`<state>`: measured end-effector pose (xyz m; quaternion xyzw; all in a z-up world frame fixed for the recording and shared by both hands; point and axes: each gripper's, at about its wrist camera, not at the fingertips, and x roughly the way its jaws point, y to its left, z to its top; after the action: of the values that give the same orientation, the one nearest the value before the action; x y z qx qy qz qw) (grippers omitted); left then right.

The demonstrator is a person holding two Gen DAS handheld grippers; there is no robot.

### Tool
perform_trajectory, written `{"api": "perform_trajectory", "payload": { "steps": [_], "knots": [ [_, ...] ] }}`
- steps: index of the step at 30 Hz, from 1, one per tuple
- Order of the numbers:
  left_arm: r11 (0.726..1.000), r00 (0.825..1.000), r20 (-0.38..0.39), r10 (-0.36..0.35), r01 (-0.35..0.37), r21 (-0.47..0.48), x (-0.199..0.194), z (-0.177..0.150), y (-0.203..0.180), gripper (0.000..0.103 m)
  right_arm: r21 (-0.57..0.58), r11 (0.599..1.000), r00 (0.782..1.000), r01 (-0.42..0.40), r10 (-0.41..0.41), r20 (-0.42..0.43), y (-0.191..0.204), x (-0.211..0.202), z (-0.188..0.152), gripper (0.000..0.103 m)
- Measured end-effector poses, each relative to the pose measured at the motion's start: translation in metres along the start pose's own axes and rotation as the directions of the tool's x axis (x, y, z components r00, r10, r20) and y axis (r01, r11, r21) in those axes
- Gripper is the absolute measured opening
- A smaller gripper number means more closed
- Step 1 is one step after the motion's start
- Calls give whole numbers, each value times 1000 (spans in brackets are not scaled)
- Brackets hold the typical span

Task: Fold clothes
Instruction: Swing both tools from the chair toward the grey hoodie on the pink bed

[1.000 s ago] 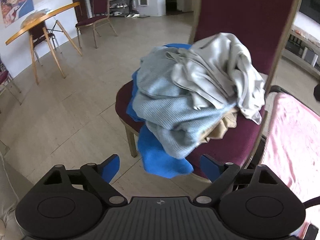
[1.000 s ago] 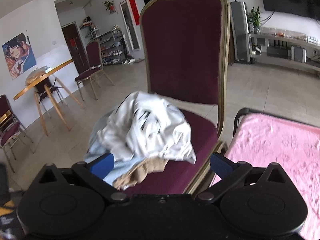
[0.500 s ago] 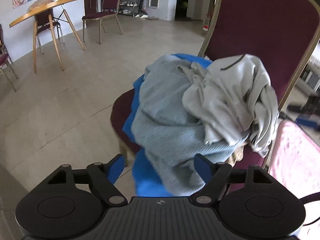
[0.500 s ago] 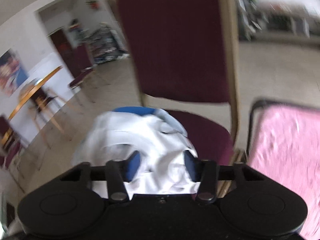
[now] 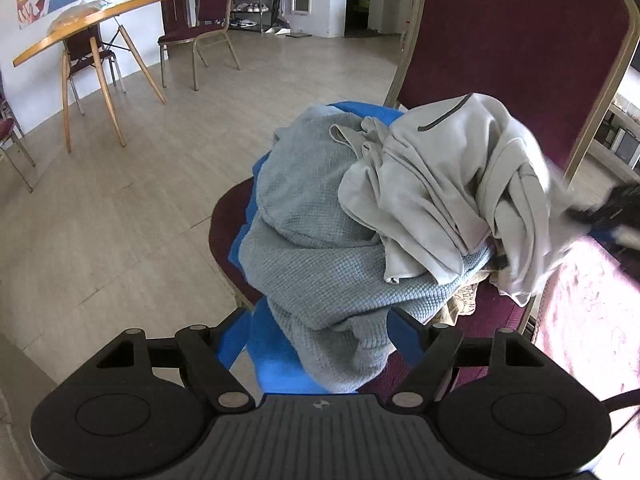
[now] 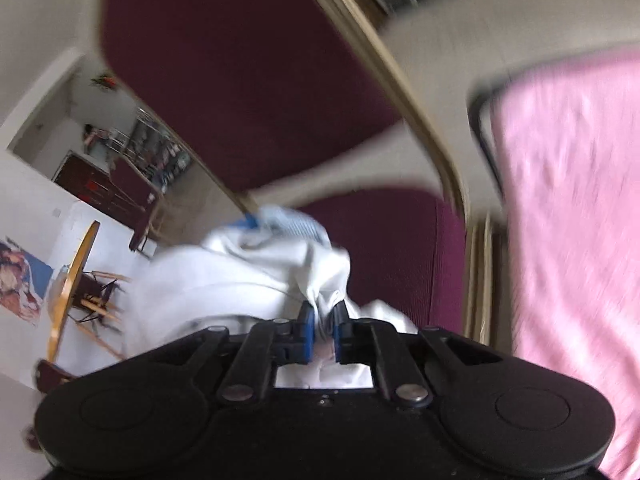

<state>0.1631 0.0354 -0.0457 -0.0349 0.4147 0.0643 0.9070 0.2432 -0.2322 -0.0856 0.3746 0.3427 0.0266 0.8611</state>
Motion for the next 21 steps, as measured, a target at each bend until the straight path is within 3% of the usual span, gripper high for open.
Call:
{"api": "perform_trajectory", "payload": {
  "steps": [3, 6, 11, 13, 16, 19, 21],
  "knots": [
    [999, 1000, 17, -24, 23, 45, -19, -9, -12, 74, -16, 1000, 993, -23, 25, 117, 11, -54, 23, 8],
    [995, 998, 32, -48, 45, 89, -38, -18, -25, 77, -26, 999, 968, -20, 26, 248, 18, -122, 50, 7],
    [977, 993, 42, -111, 102, 189, -66, -37, -59, 79, -21, 999, 891, 48, -33, 452, -4, -256, 75, 7],
    [962, 988, 27, -151, 141, 235, -74, -48, -81, 79, 22, 994, 860, 106, -103, 500, -30, -305, 72, 7],
    [922, 978, -1, -209, 197, 333, -85, -72, -122, 81, 106, 972, 834, 210, -235, 500, -84, -345, 54, 8],
    [855, 966, -67, -251, 253, 453, -90, -107, -168, 81, 180, 926, 856, 332, -376, 355, -157, -357, 36, 16],
    [810, 958, -110, -264, 282, 514, -93, -132, -192, 81, 223, 885, 855, 408, -456, 247, -207, -356, 16, 24]
  ]
}}
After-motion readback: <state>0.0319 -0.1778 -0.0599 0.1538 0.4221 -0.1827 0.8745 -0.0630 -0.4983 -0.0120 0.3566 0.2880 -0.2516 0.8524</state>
